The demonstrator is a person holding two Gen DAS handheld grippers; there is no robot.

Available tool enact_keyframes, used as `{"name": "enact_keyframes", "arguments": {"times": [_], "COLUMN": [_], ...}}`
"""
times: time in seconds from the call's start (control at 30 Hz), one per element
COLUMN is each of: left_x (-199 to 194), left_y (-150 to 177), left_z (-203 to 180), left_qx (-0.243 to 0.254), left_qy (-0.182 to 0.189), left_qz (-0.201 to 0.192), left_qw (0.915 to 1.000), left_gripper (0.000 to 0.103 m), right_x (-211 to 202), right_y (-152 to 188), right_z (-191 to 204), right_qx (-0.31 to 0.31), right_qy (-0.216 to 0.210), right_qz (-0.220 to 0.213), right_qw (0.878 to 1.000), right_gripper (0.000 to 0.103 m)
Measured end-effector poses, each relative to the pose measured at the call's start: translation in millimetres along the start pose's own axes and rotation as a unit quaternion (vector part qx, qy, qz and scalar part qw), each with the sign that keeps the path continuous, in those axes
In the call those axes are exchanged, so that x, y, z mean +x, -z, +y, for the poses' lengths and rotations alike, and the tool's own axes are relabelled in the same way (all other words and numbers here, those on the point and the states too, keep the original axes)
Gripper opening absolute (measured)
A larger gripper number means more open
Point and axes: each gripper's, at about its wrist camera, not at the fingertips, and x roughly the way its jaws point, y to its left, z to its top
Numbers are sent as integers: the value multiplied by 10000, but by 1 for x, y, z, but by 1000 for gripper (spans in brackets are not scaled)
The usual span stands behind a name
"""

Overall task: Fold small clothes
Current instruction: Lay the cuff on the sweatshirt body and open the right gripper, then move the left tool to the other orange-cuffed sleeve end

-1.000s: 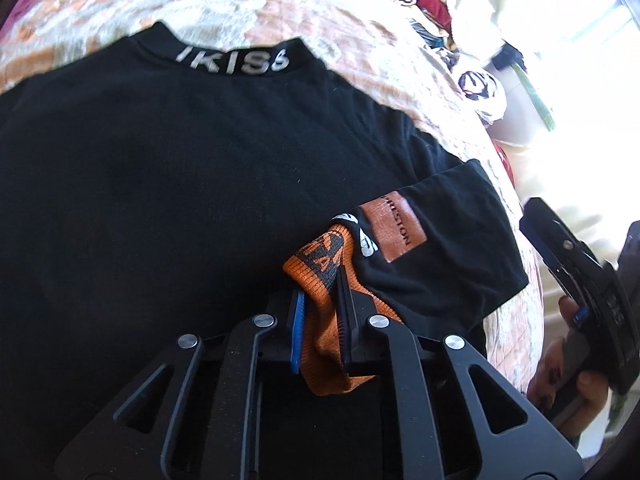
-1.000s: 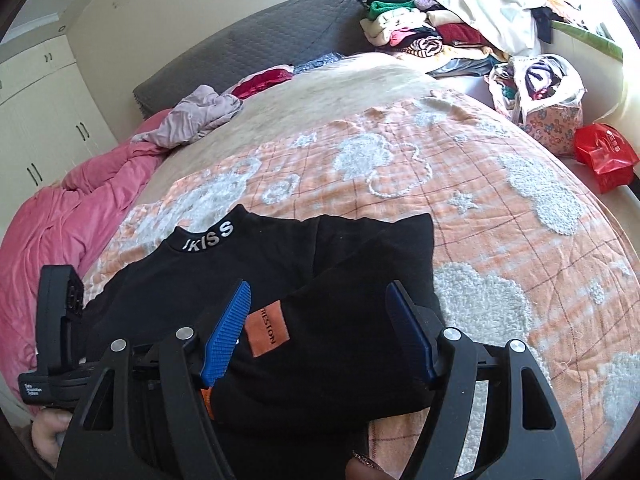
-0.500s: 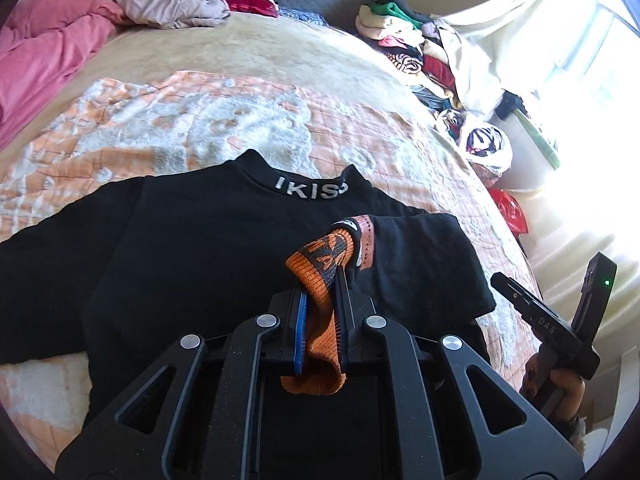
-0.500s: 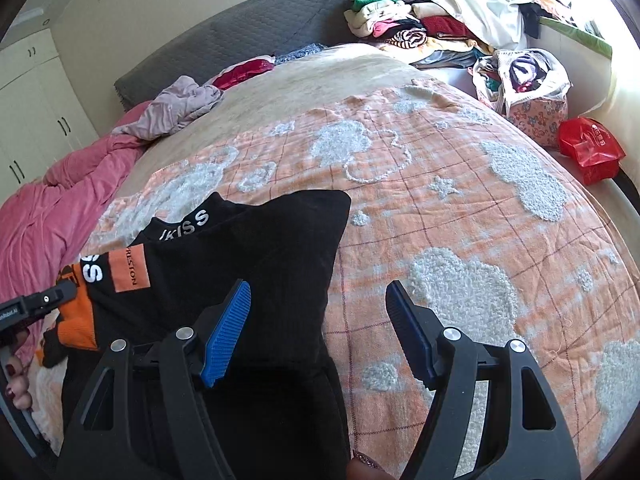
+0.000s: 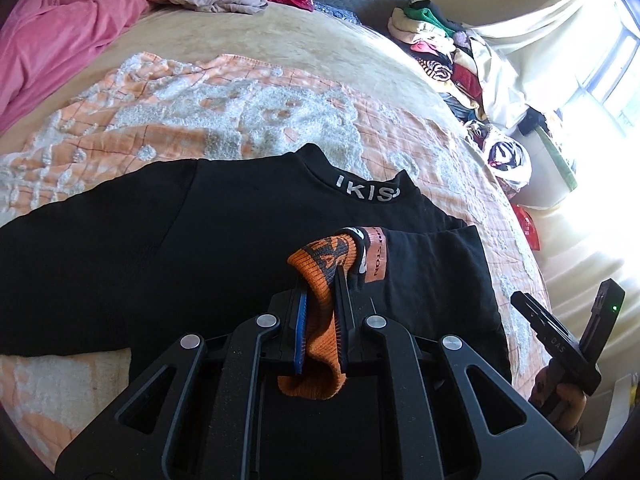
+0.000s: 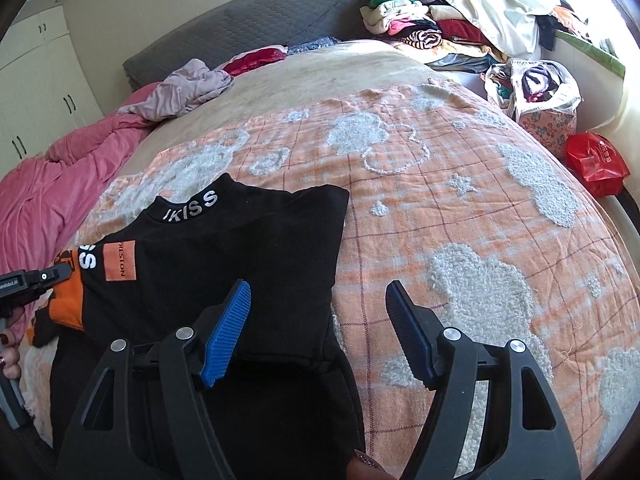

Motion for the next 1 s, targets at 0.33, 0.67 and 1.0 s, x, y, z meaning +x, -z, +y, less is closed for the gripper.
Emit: {"name": "enact_keyframes", "arguments": {"times": [0.33,0.67,1.0], "left_x": [6,-2,45], "left_y": [7,12,48], "left_z": [30,-17,-6], "left_qx": [-247,683,803], "left_qy": [-328,-781,-1009], "left_qz": [166,-140,543], "left_qw": [9990,9945,9902], "left_gripper": [12,12,14], "right_x": [3,7,44], "right_y": [2,11,27], "right_z": [2,47,44], "right_qx": [-88,-846,-892], "right_qy": [45,-423,-551], "right_qz": [39,158,1128], "right_qw": [9999,9954,9881], "right_gripper": [69,69,69]}}
